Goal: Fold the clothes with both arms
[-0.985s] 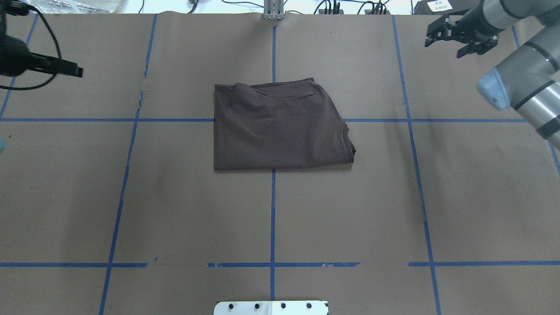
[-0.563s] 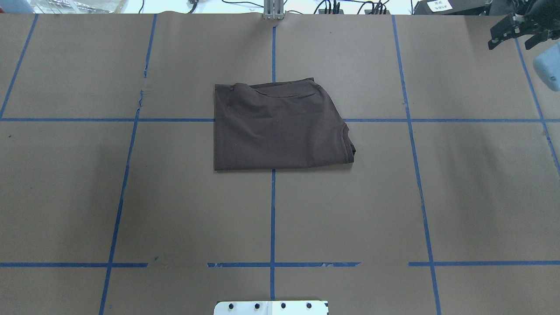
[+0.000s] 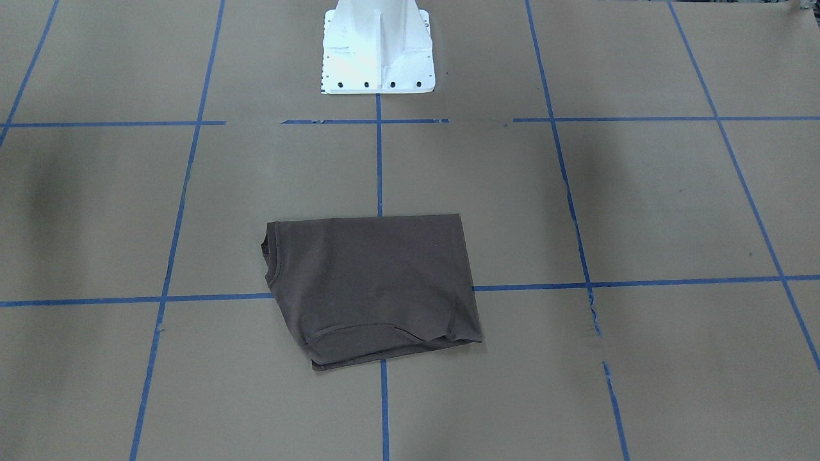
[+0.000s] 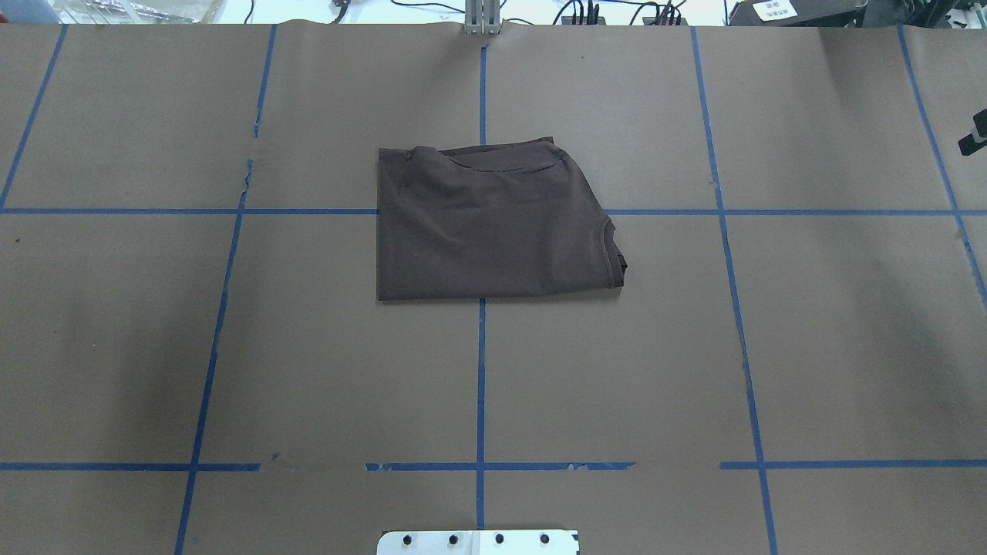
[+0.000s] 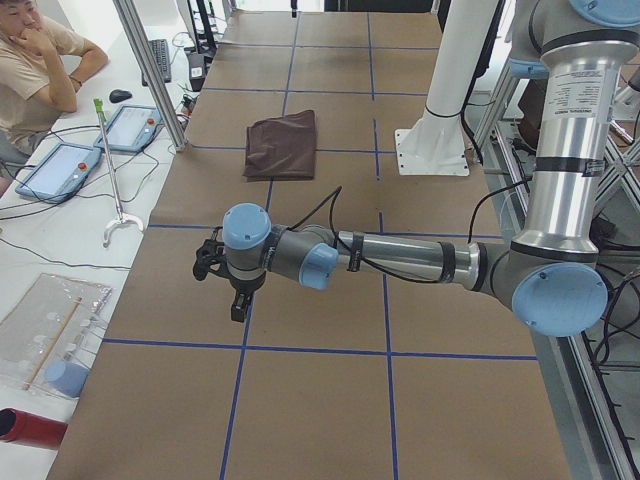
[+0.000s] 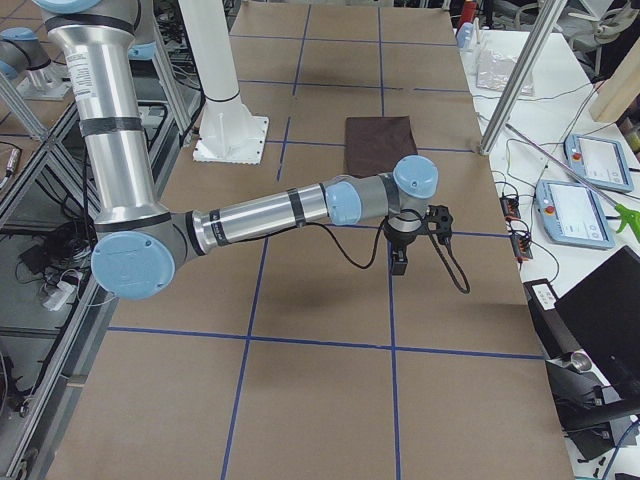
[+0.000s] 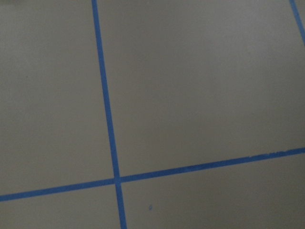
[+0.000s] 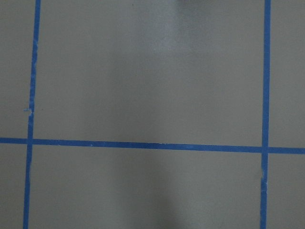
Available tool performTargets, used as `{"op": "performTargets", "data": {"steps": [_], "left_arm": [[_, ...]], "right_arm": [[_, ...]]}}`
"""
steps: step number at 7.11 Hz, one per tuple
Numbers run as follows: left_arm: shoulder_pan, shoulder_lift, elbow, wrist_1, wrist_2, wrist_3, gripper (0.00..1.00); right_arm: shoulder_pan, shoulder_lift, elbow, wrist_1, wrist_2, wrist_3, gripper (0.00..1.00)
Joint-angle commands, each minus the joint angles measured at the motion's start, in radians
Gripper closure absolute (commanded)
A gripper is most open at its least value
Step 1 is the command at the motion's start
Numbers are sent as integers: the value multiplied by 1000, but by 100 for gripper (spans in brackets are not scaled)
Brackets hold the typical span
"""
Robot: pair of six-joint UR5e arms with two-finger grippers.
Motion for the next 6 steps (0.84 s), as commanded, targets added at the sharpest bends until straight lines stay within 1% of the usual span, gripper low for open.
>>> {"op": "performTargets", "data": {"steps": [1,3,4,5,6], "left_arm": [[-2,55,-57,-42,33,12,0],[2,45,-75,-31,30,9,0],[-1,49,-84,-7,15,9,0],[-2,62,-111,9,-23,9,0],[0,69,-113,6,-24,10,0]], "right_arm": [[-32,-20,36,-4,-61,4,0],[-33,-27,37,-1,-49,10,0],[-35,-30,44,-1,-40,10,0],[-42,-46,56,5,4,13,0],[-47,-49,56,5,14,13,0]]}}
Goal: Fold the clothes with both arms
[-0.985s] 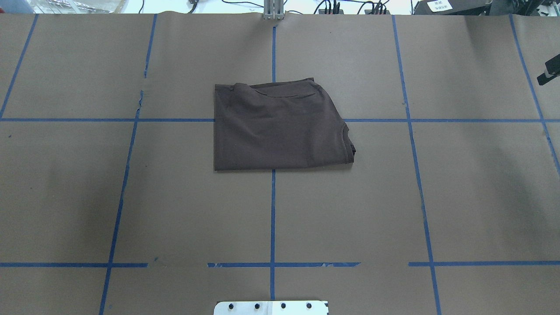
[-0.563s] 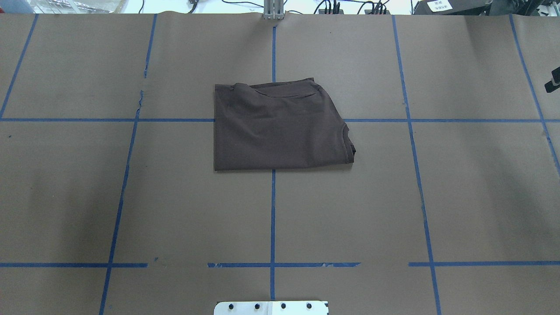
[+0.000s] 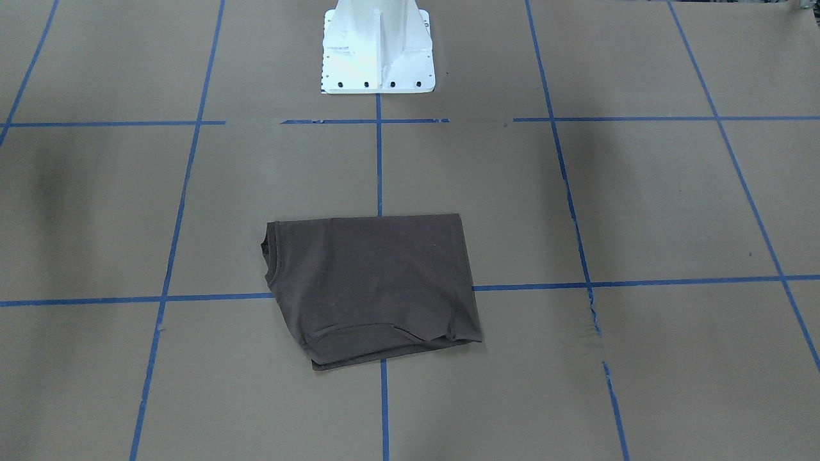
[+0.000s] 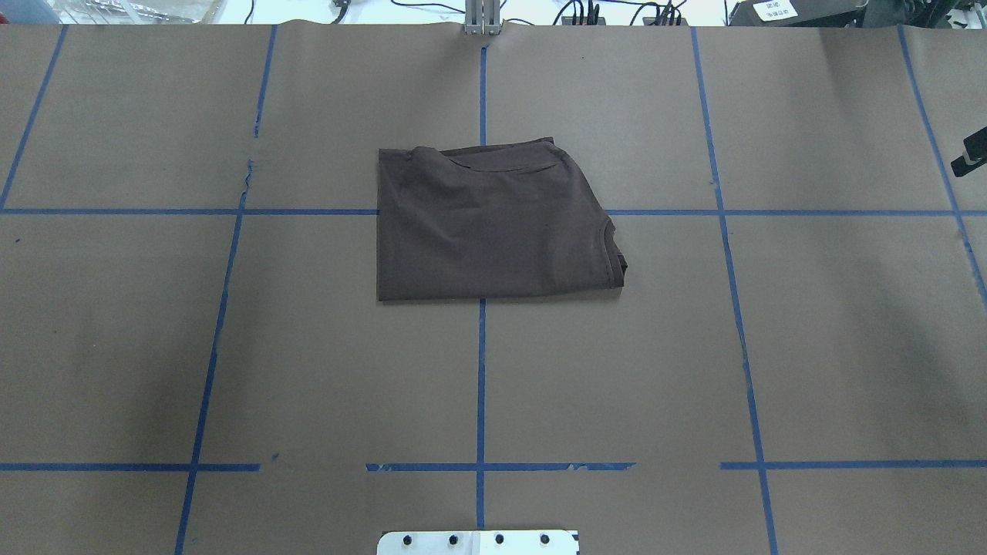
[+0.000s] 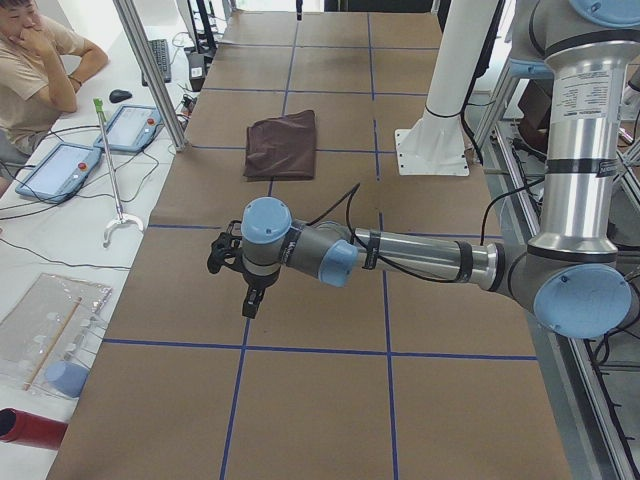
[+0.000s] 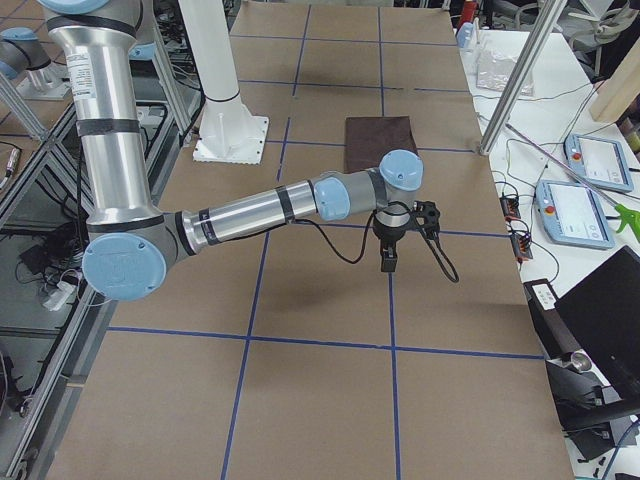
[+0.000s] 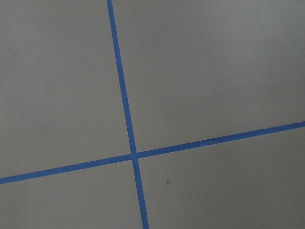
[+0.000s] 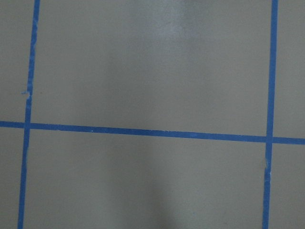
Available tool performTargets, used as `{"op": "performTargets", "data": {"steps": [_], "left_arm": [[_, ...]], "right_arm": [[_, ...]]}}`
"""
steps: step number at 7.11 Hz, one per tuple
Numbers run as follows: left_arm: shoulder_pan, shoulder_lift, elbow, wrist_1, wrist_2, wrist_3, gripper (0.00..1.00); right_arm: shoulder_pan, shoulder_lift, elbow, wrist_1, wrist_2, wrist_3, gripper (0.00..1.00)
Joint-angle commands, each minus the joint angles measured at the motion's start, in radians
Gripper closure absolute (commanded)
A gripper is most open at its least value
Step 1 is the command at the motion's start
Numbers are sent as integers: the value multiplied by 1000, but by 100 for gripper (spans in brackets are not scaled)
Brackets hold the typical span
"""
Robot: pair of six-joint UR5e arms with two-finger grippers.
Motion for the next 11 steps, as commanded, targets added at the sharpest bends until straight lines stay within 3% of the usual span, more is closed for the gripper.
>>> {"op": "performTargets", "data": {"steps": [1,9,11], "left_arm": [[2,12,-11,6,-15,6,0],[8,14,9,11,-11,9,0],[8,15,30,11,-6,10,0]], "right_arm": [[-11,-9,5,4,22,6,0],[-26,-54,-5,2,15,0,0],[83,-120,-31,1,24,-9,0]]}}
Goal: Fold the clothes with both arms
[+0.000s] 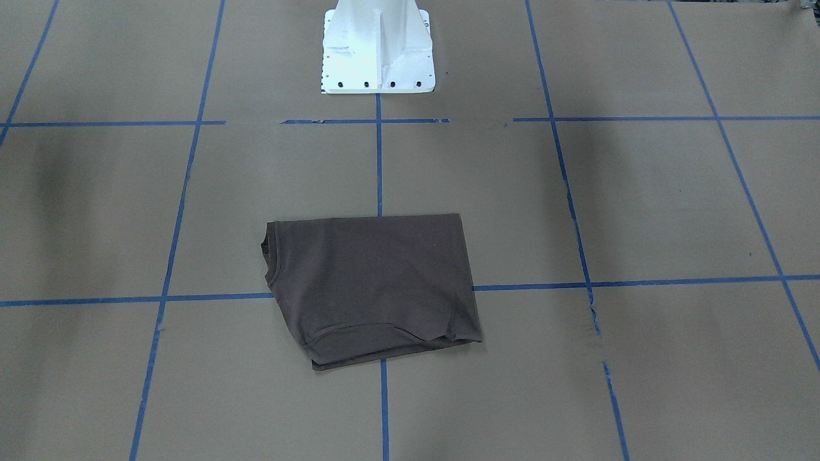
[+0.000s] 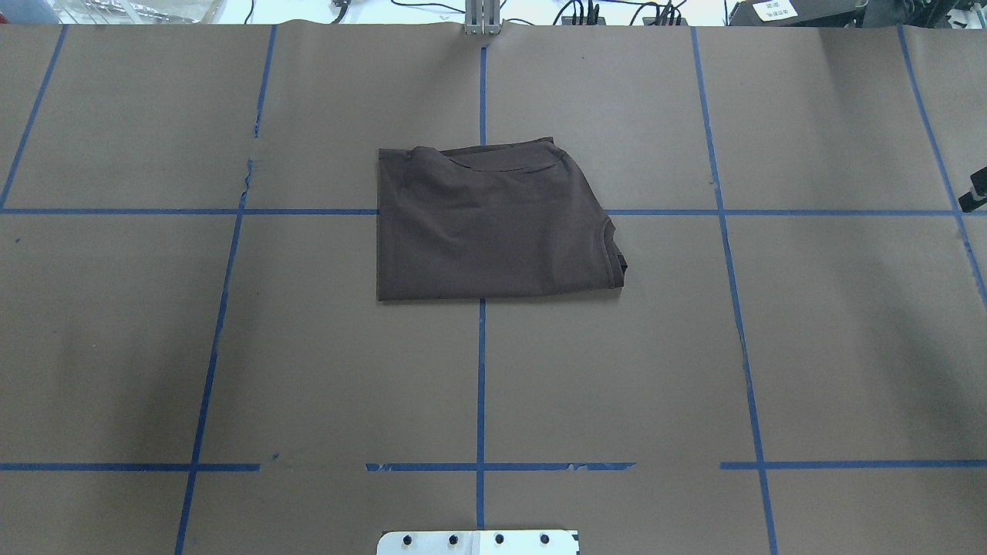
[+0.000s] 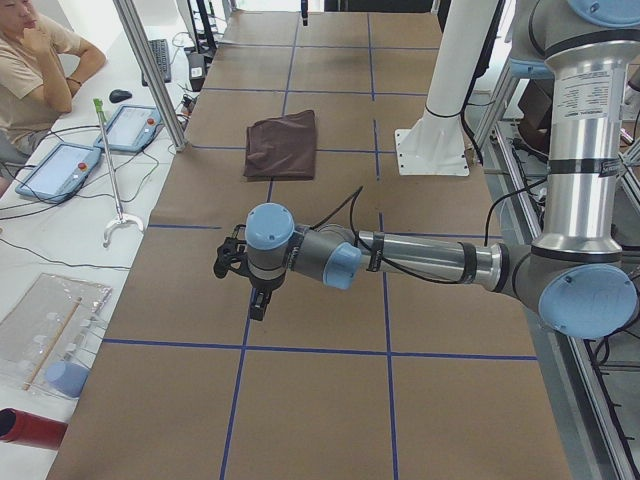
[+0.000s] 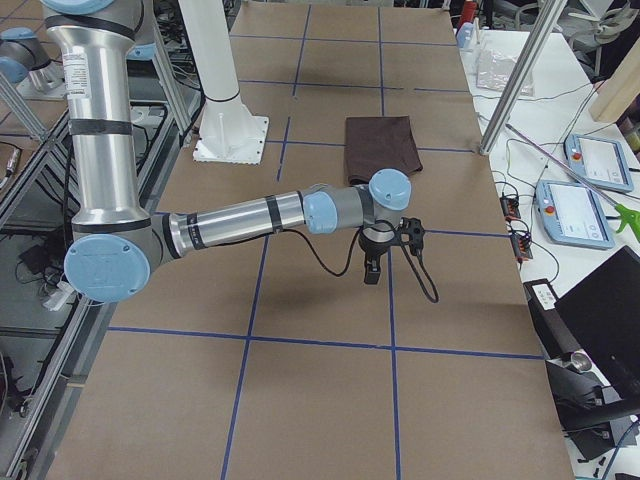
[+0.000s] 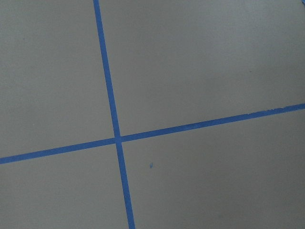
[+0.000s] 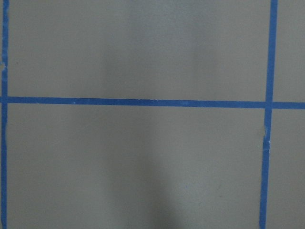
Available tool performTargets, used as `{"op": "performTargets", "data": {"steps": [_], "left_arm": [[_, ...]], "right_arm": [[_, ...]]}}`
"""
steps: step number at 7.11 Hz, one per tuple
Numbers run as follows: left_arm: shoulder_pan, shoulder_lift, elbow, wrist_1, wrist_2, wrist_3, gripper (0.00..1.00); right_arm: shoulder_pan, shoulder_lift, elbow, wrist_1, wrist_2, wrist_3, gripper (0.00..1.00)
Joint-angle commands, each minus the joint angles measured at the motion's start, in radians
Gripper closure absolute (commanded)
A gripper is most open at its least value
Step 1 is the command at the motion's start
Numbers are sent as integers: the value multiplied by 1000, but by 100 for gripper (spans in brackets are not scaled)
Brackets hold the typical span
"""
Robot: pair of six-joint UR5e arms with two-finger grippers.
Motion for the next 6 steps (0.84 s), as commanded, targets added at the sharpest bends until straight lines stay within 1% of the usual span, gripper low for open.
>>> {"op": "performTargets", "data": {"steps": [1,3,5,6], "left_arm": [[0,1,13,-1,2,0,0],[-3,1,-5,0,0,0,0],[-2,1,4,0,2,0,0],[-8,2,-7,0,2,0,0]], "right_arm": [[79,-42,-29,-1,10,-4,0],[79,-47,-31,-1,16,-3,0],[79,-47,-23,0,16,-3,0],[79,-50,-4,0,16,-3,0]]}}
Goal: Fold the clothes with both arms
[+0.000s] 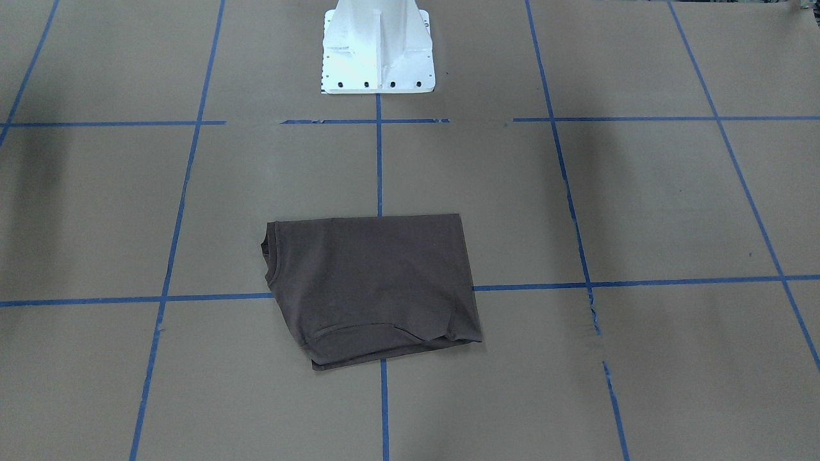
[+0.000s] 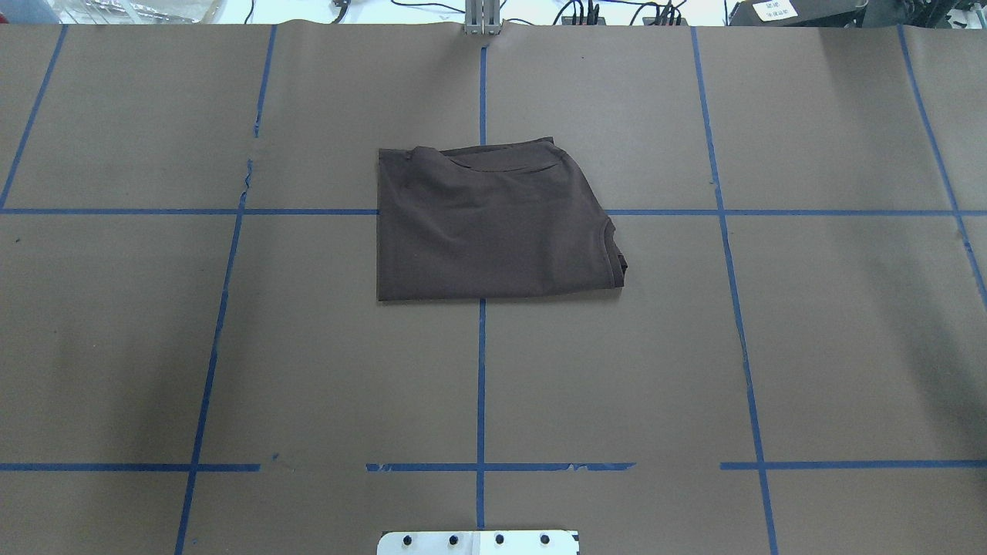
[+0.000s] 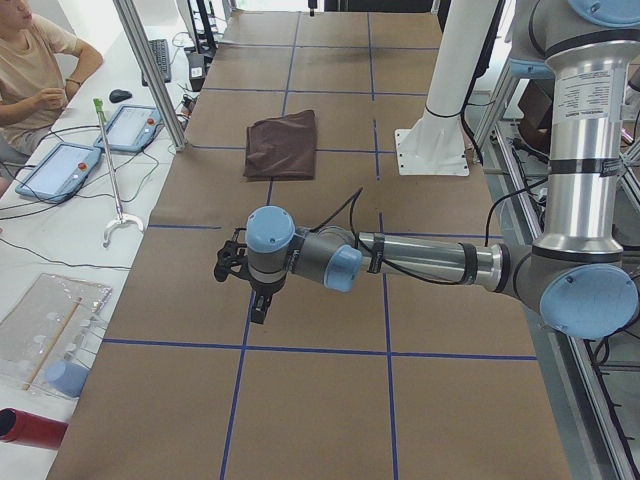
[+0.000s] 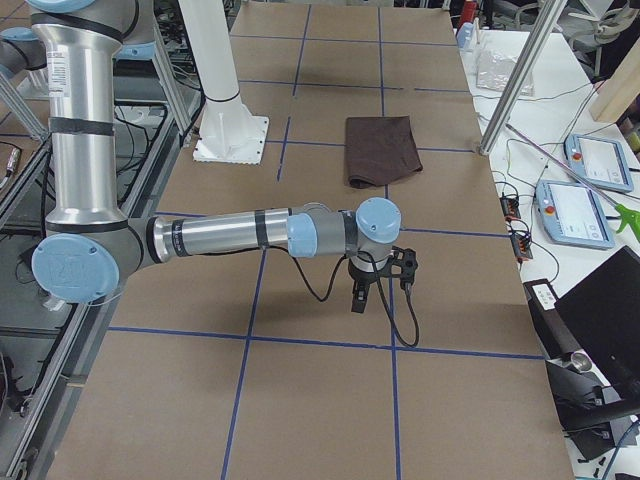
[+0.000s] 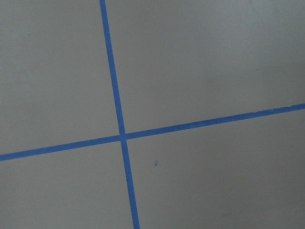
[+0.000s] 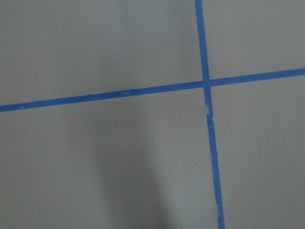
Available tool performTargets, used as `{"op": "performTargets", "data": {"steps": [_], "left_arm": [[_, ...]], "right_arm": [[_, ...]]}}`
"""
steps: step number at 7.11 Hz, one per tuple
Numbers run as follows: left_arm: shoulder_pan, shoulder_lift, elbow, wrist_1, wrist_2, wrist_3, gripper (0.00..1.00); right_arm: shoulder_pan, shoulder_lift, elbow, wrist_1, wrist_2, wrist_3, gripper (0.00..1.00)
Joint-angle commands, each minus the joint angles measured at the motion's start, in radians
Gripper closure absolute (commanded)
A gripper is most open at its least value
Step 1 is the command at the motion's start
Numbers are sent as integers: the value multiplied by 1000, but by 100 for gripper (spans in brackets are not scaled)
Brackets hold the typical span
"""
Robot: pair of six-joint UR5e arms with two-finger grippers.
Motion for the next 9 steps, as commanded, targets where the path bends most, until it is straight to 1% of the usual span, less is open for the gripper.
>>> {"op": "performTargets", "data": {"steps": [1,2,3,4,6,9], "left_arm": [[-12,10,-28,0,0,0,0],[-9,29,-36,-1,2,0,0],[-13,35,-70,-1,-3,0,0],[-13,35,-97,0,-9,0,0],[-13,73,-105,0,-9,0,0],[-9,50,-107,0,-3,0,0]], "right_arm": [[-1,2,11,2,-3,2,0],[-1,4,54,2,-3,5,0],[-1,-4,48,-1,3,11,0],[0,-12,75,2,15,12,0],[-4,29,50,2,11,14,0],[-4,28,51,2,11,12,0]]}}
